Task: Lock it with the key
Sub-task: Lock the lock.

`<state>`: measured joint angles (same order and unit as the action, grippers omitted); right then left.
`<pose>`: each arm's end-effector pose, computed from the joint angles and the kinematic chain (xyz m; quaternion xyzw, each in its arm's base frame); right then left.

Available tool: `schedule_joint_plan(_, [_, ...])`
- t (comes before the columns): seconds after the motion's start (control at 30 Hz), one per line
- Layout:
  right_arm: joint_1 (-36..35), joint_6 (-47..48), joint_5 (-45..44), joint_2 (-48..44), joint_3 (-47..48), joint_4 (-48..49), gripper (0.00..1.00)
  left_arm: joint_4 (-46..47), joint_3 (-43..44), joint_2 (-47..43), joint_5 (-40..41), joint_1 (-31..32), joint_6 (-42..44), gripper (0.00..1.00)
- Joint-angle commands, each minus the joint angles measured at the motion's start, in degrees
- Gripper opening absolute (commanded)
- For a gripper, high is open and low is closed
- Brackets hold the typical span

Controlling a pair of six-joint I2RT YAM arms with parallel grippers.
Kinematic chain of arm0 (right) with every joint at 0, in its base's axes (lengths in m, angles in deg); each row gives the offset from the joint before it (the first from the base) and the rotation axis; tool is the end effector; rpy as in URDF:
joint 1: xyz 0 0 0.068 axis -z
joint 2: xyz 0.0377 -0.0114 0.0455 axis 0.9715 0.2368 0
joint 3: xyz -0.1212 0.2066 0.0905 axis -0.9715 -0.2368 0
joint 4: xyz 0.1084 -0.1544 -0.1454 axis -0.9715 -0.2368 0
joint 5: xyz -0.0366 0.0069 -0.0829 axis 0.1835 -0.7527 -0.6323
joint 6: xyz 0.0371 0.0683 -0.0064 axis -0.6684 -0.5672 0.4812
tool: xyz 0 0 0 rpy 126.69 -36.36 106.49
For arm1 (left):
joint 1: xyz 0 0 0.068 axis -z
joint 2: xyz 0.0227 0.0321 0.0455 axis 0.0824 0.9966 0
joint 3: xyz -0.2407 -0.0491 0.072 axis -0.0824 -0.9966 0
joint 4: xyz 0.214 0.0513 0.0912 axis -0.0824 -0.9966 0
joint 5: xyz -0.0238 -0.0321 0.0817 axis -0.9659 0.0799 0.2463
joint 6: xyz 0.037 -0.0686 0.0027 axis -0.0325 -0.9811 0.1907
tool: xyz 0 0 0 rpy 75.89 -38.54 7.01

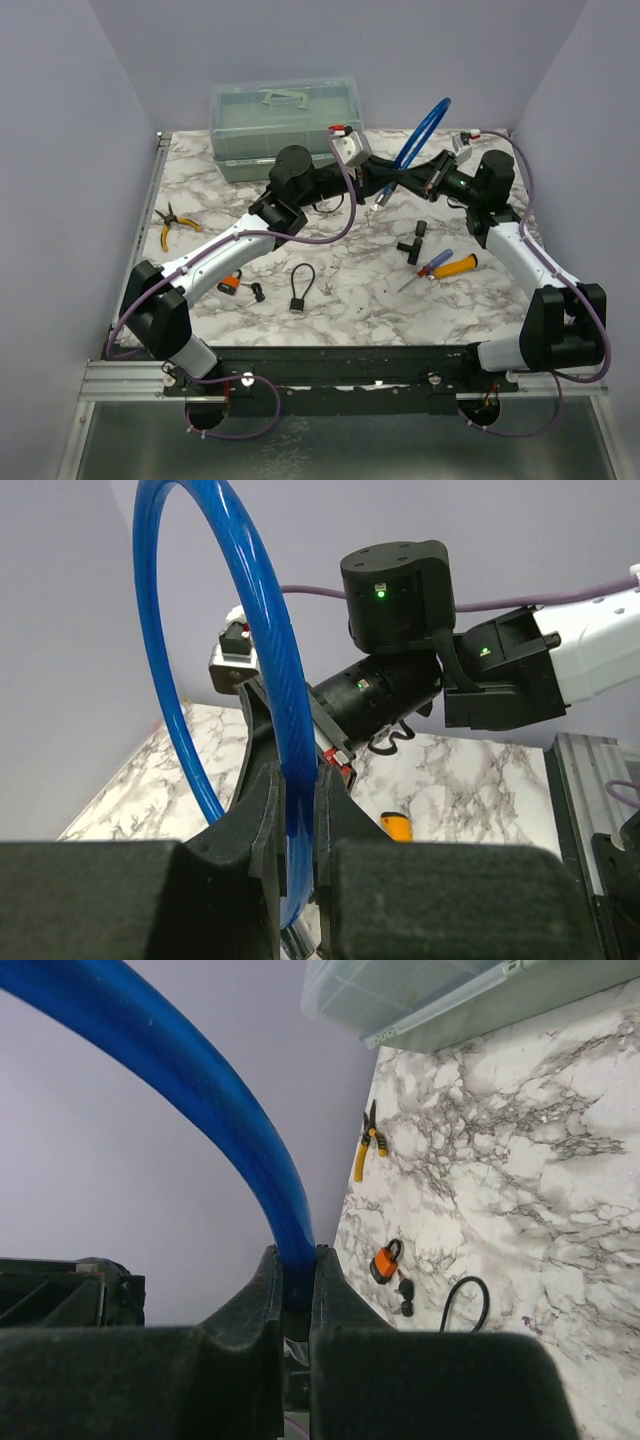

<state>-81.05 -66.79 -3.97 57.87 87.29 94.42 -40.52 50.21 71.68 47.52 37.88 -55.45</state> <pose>0.3122 0.0753 0.3044 0.0930 0.7232 0.5917 0.3439 0.2485 -0.2755 0.3995 0.4064 0.4828 -0.4382 0.6401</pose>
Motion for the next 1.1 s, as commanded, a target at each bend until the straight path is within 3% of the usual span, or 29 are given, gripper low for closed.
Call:
schedule_joint_plan(0.0, [-1.7,-5.2,2.7,-1.1,0.8,5.8,0.0,-2.1,-1.7,1.0,-0.1,-0.2,-2.8,0.0])
schedule_joint_plan(0.13, [-1.7,-5.7,3.2,-1.2,1.3,6.6,0.0,-3.0,-4.3,0.5,4.5,-0.2,-3.6,0.0])
schedule_joint_plan(0.33, [-1.7,-4.0,2.6,-1.0,1.2,5.2,0.0,-7.8,-1.4,-0.3,10.5,-0.3,-4.3,0.19])
schedule_joint_plan(0.43, [-1.7,-2.9,1.9,-0.9,0.8,4.5,0.0,-9.1,0.4,-1.0,12.0,-1.1,-4.8,0.32])
schedule_joint_plan(0.6, [-1.7,-1.0,1.0,-0.9,0.5,2.7,0.0,-10.6,3.1,-2.8,11.0,-2.4,-5.4,0.63])
schedule_joint_plan(0.67, [-1.7,-0.7,1.0,-0.9,0.6,2.6,0.0,-11.1,3.6,-3.8,10.0,-2.9,-5.6,0.69])
schedule_joint_plan(1.07, [-1.7,-2.5,1.3,-0.2,1.5,5.1,0.0,-16.2,-2.1,-9.7,1.5,-5.9,-6.4,0.68])
